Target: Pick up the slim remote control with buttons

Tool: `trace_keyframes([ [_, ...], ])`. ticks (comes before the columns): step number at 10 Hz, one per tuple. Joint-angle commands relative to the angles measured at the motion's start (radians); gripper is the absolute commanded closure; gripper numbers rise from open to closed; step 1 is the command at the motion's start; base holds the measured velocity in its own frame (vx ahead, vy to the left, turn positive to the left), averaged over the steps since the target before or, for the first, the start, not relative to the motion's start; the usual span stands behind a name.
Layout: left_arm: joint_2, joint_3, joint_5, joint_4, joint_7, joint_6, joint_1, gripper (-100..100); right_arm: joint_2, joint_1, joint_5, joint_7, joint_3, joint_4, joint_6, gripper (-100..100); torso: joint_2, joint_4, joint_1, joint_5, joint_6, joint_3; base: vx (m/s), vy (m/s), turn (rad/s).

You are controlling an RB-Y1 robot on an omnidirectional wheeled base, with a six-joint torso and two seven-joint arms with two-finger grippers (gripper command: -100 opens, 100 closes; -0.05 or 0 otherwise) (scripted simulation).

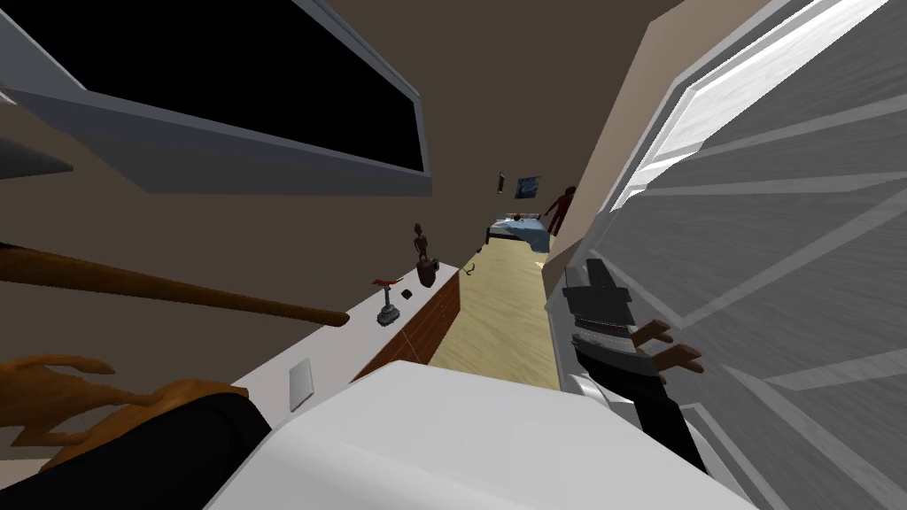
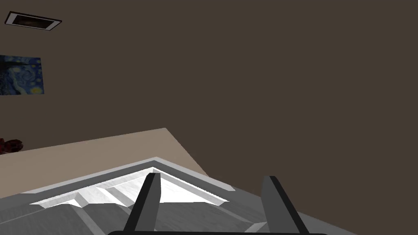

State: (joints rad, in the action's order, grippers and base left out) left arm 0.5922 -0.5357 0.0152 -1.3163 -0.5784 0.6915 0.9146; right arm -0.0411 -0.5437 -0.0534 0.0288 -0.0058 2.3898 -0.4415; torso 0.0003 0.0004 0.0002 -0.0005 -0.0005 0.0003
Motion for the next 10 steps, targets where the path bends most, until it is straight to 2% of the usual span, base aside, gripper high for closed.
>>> trace_keyframes([
  [1, 0.01, -0.015, -0.004, 0.05, -0.015, 0.012, 0.003, -100, 0.0, 0.0, 0.0, 0.0, 0.0, 0.0, 0.0, 0, 0.0, 0.0, 0.0, 0.0, 0.0, 0.0, 0.056, -0.027, -0.157],
  [2, 0.01, -0.015, -0.004, 0.07, -0.015, 0.012, 0.003, -100, 0.0, 0.0, 0.0, 0.0, 0.0, 0.0, 0.0, 0, 0.0, 0.0, 0.0, 0.0, -0.001, 0.0, 0.027, -0.009, 0.037],
  [3, 0.038, -0.043, -0.015, 0.099, -0.043, 0.029, 0.017, -100, 0.0, 0.0, 0.0, 0.0, 0.0, 0.0, 0.0, 0, 0.001, 0.0, 0.001, 0.0, -0.001, 0.0, 0.052, -0.025, -0.294],
  [4, 0.038, -0.043, -0.015, 0.134, -0.043, 0.029, 0.017, -100, 0.0, 0.0, 0.0, 0.0, 0.0, 0.0, 0.0, 0, 0.0, 0.0, 0.0, 0.0, 0.0, 0.0, 0.063, -0.014, -0.164],
  [5, 0.038, -0.043, -0.015, 0.144, -0.043, 0.029, 0.017, -100, 0.0, 0.0, 0.0, 0.0, 0.0, 0.0, 0.0, 0, 0.0, 0.0, 0.001, 0.0, -0.001, 0.0, 0.036, -0.001, 0.035],
  [6, 0.066, -0.069, -0.025, 0.18, -0.069, 0.044, 0.029, -100, 0.0, 0.0, 0.0, 0.0, 0.0, 0.0, 0.0, 0, 0.001, 0.0, 0.001, 0.0, -0.001, 0.0, 0.064, -0.011, -0.278],
  [7, 0.066, -0.069, -0.025, 0.178, -0.069, 0.044, 0.029, -100, 0.0, 0.0, 0.0, 0.0, 0.0, 0.0, 0.0, 0, -0.001, 0.0, 0.001, 0.0, 0.0, 0.0, 0.06, -0.003, -0.161],
  [9, 0.066, -0.069, -0.025, 0.216, -0.069, 0.044, 0.029, -100, 0.0, 0.0, 0.0, 0.0, 0.0, 0.0, 0.0, 0, 0.001, 0.0, 0.001, 0.0, -0.001, 0.0, 0.016, -0.007, 0.024],
  [10, 0.092, -0.094, -0.036, 0.248, -0.094, 0.059, 0.04, -100, 0.0, 0.0, 0.0, 0.0, 0.0, 0.0, 0.0, 0, 0.002, 0.0, 0.001, 0.0, -0.001, 0.001, 0.044, -0.027, -0.247],
])
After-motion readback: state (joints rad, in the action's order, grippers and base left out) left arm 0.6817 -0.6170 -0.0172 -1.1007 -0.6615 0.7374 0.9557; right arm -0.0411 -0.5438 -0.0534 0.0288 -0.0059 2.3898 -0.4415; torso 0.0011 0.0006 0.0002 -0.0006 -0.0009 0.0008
